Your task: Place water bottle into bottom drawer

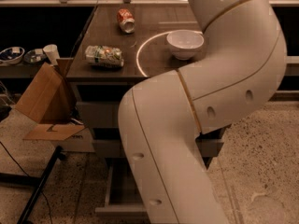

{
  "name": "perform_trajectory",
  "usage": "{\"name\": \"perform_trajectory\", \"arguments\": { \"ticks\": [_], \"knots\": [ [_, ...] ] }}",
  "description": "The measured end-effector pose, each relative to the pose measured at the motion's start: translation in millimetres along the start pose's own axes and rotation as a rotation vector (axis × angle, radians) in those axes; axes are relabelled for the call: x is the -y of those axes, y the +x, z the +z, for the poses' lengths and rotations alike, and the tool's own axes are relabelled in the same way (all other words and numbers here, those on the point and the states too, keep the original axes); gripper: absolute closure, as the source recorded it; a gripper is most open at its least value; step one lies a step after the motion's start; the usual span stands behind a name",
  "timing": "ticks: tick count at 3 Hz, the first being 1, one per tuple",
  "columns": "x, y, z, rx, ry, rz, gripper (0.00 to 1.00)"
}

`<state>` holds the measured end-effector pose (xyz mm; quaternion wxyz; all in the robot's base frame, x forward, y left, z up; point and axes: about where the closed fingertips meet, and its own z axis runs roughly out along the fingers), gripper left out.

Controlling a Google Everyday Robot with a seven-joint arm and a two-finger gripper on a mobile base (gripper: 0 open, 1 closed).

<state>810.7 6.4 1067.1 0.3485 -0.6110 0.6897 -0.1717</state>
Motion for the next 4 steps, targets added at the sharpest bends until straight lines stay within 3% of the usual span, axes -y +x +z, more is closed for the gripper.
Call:
{"name": "perform_trajectory", "arguments": {
  "ticks": [1,2,4],
  "knots": [
    [-2,-7,36,0.001,0.005,0.054,1.0],
    [4,-15,53,-0.002,0.043,0.101,1.0],
    [2,-12,66,-0.006,0.043,0.155,1.0]
  ]
}}
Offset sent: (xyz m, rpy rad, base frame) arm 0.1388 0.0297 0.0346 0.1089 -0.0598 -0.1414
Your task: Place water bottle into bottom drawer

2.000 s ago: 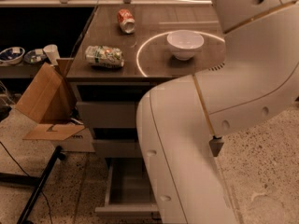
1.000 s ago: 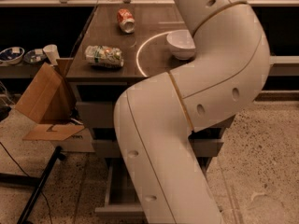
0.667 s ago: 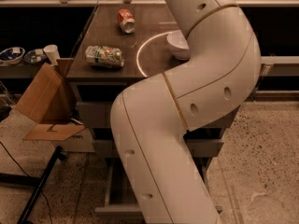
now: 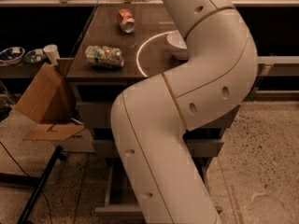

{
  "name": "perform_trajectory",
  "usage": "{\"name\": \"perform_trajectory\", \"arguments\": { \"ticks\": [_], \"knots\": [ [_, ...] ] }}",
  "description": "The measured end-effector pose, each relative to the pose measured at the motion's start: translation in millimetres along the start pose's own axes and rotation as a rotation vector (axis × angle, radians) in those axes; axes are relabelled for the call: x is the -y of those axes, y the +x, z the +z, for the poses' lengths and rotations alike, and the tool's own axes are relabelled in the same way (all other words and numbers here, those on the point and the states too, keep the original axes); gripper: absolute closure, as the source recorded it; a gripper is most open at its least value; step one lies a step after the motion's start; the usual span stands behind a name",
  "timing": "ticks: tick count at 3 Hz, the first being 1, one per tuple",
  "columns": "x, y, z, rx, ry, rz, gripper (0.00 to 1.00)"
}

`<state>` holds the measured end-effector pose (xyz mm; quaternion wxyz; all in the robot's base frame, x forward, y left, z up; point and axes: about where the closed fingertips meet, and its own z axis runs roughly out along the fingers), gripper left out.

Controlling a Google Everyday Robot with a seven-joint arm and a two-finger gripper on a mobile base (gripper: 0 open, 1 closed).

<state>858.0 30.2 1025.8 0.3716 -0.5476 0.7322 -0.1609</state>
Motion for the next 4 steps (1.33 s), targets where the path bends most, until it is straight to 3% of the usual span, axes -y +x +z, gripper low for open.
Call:
{"name": "perform_trajectory", "arguments": {
  "ticks": [2,4],
  "knots": [
    [-3,12,-5,0.016,-0.035,0.05,1.0],
    [0,7,-13,0.068,-0.04,0.111,1.0]
  ]
}}
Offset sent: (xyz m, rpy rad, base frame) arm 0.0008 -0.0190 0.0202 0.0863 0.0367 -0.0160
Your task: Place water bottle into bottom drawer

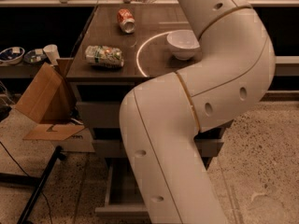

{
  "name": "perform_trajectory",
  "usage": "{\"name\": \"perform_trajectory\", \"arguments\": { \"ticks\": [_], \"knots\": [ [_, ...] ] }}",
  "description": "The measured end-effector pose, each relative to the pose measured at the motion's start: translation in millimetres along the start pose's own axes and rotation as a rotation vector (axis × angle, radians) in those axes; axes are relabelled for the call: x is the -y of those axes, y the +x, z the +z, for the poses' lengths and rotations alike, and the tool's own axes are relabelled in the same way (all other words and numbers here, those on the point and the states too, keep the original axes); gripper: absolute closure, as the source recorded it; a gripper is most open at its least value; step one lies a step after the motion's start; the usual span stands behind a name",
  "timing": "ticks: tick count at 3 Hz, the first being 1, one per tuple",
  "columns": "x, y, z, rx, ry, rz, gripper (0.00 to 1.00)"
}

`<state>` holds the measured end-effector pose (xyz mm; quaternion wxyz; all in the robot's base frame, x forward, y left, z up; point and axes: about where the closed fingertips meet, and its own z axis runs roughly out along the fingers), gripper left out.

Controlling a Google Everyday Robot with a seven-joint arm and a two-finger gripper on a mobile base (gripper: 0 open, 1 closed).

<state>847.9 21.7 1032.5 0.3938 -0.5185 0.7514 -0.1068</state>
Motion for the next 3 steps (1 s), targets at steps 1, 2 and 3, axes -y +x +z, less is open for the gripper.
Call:
{"name": "perform_trajectory", "arguments": {
  "ticks": [1,2,3],
  "knots": [
    [-6,-2,-1,0.004,-0.019,0.018,1.0],
    [-14,-7,-3,0.017,-0.038,0.04,1.0],
    [-25,-9,-6,0.029,-0.042,0.049,1.0]
  ]
}}
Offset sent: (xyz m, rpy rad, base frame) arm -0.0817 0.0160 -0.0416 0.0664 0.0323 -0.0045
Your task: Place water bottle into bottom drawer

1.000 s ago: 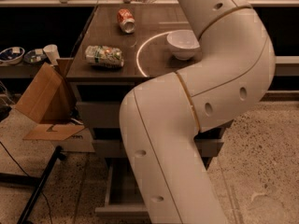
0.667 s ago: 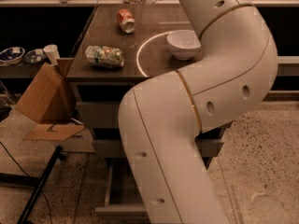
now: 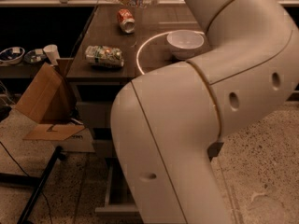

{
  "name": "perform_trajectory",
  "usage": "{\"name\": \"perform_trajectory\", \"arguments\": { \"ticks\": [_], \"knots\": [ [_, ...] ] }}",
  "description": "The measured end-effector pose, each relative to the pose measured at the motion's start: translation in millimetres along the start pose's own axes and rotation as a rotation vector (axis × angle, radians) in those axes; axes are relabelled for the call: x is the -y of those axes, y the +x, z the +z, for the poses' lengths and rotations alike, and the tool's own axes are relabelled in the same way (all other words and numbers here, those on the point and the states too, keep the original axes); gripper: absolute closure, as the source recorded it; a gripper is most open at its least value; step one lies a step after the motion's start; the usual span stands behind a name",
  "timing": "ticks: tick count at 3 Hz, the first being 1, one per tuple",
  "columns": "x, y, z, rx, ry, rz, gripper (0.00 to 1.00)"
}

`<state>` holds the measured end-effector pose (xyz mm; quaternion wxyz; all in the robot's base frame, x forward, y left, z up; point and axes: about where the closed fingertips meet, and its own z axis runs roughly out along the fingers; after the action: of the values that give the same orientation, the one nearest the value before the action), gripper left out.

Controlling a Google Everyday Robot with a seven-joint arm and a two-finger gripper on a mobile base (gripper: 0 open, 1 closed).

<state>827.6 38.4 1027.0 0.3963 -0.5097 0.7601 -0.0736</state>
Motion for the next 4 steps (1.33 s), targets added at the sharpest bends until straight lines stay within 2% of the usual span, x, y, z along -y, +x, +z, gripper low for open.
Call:
{"name": "perform_trajectory", "arguments": {
  "ticks": [1,2,3,4],
  "knots": [
    [-4,-29,-48,0.103,0.075,0.006,1.0],
    [-14,-31,-86,0.16,0.126,0.03,1.0],
    [-39,-8,-109,0.181,0.129,0.053,1.0],
    [-81,32,-101,0.16,0.074,0.057,1.0]
  ]
}}
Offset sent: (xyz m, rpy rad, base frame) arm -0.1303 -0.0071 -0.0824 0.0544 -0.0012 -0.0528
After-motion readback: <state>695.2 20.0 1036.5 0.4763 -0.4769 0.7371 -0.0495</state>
